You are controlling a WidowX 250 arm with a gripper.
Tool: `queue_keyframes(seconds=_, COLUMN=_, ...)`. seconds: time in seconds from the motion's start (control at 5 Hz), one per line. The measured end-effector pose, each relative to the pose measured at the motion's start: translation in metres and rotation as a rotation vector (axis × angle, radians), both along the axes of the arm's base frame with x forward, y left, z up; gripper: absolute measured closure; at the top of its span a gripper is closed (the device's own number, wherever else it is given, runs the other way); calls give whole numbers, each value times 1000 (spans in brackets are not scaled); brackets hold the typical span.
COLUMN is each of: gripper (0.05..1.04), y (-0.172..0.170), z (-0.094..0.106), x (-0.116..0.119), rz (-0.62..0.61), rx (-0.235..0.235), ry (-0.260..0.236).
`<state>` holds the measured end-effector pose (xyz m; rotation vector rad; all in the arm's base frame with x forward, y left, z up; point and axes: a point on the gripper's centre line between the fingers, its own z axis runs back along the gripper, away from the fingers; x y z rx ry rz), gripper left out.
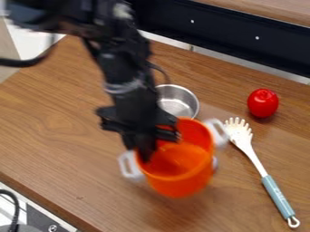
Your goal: Move the red pot to the bottom left of the table
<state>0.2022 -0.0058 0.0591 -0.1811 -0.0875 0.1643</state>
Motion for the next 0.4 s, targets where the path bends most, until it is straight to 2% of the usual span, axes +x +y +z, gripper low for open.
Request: queue_keyframes(seconds=0.4, gripper=1028, y=90, z=13, x=16, rz=188, rx=89, ry=-61)
